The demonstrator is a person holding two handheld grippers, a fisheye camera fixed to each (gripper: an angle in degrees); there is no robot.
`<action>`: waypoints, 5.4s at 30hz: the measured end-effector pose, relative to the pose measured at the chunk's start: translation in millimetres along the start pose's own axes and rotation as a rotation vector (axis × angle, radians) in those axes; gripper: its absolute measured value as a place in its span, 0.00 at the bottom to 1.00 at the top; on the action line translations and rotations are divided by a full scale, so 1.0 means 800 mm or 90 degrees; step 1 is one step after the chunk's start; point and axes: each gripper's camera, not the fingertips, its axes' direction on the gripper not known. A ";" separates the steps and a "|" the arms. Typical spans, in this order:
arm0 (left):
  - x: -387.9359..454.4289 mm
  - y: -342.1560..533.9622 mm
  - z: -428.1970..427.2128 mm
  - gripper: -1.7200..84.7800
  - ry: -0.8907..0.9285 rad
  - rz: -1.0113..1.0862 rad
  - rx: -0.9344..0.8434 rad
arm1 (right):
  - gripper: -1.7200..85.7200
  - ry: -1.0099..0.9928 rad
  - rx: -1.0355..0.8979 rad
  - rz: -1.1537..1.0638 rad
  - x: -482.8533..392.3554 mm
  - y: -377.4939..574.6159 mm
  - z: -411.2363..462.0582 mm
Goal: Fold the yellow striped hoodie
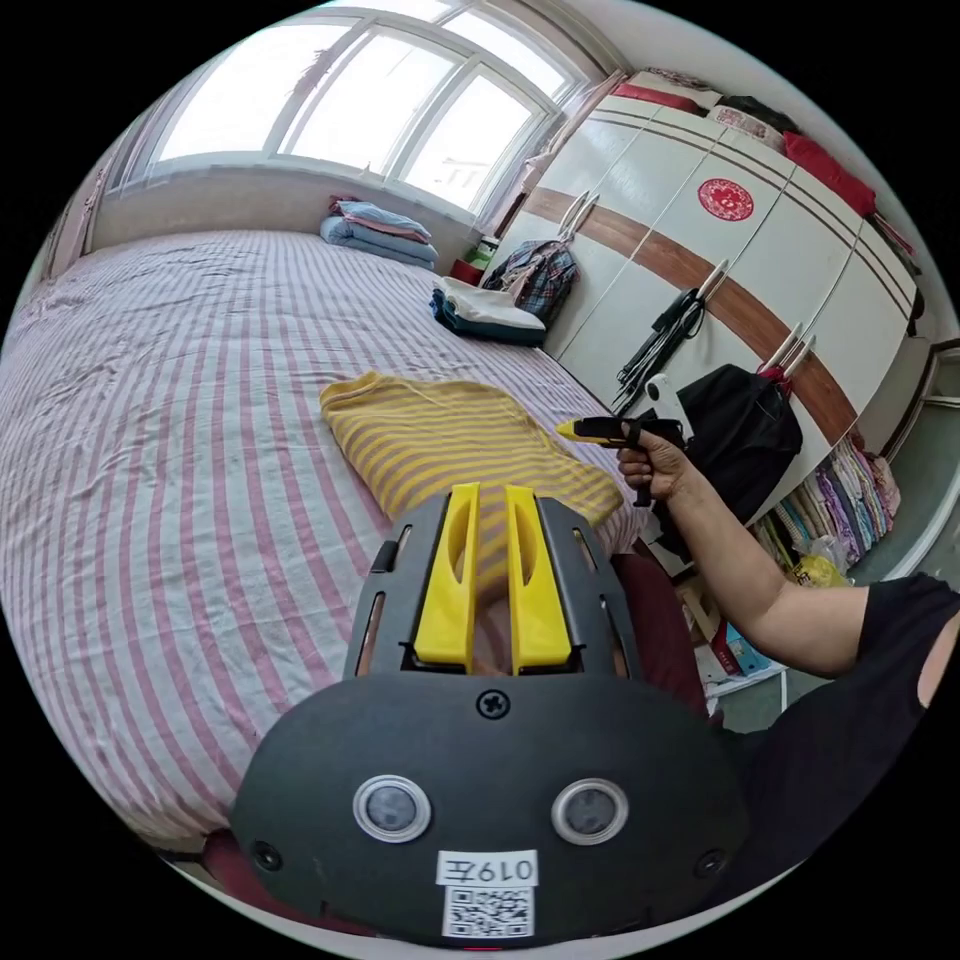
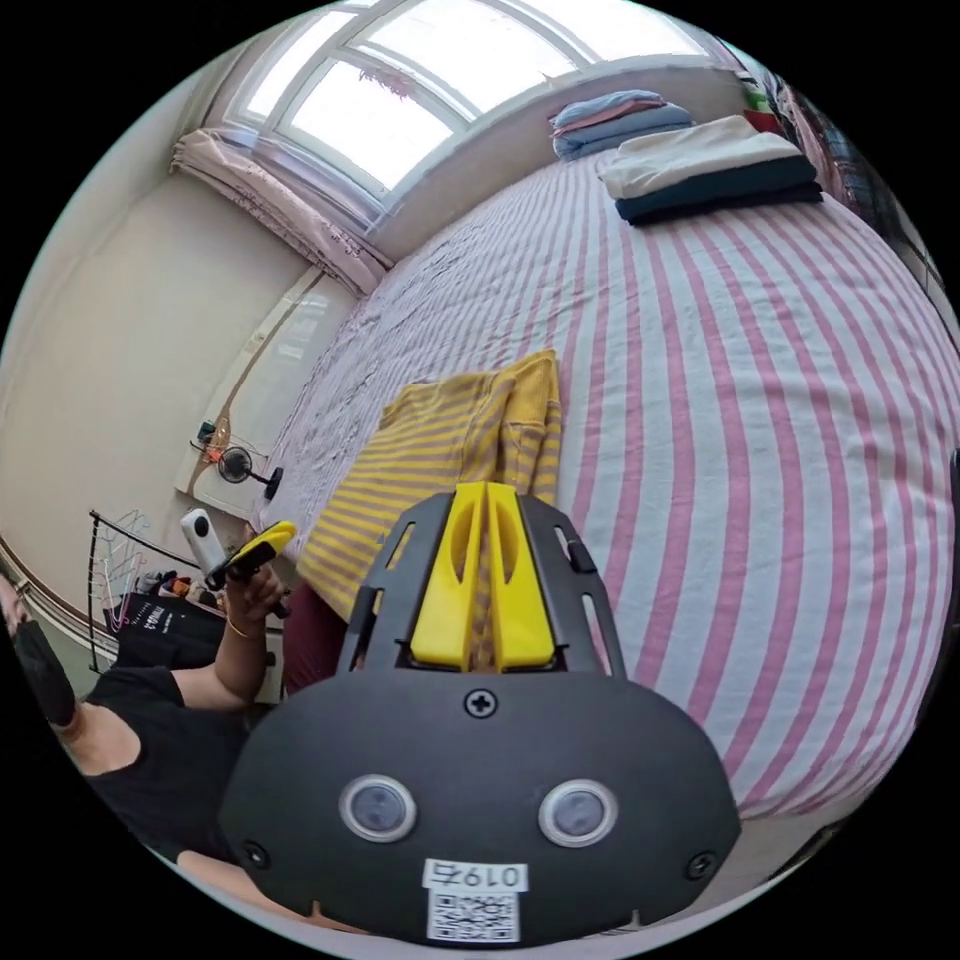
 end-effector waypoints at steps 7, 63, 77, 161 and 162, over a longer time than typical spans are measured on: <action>0.041 0.033 0.014 0.03 -0.088 0.059 -0.029 | 0.09 0.069 0.016 -0.116 -0.075 0.069 -0.016; -0.303 -0.374 0.279 0.06 -0.027 0.089 -0.295 | 0.03 -0.021 -0.077 -0.004 0.061 -0.212 0.115; -0.362 -0.386 0.298 0.03 -0.034 0.006 -0.254 | 0.06 -0.076 -0.032 0.059 0.123 -0.214 0.092; 0.297 0.193 -0.011 0.15 -0.401 0.209 -0.060 | 0.11 0.202 0.147 -0.132 -0.164 0.410 -0.015; 0.301 0.197 -0.008 0.14 -0.412 0.201 -0.063 | 0.11 0.199 0.147 -0.128 -0.162 0.411 -0.016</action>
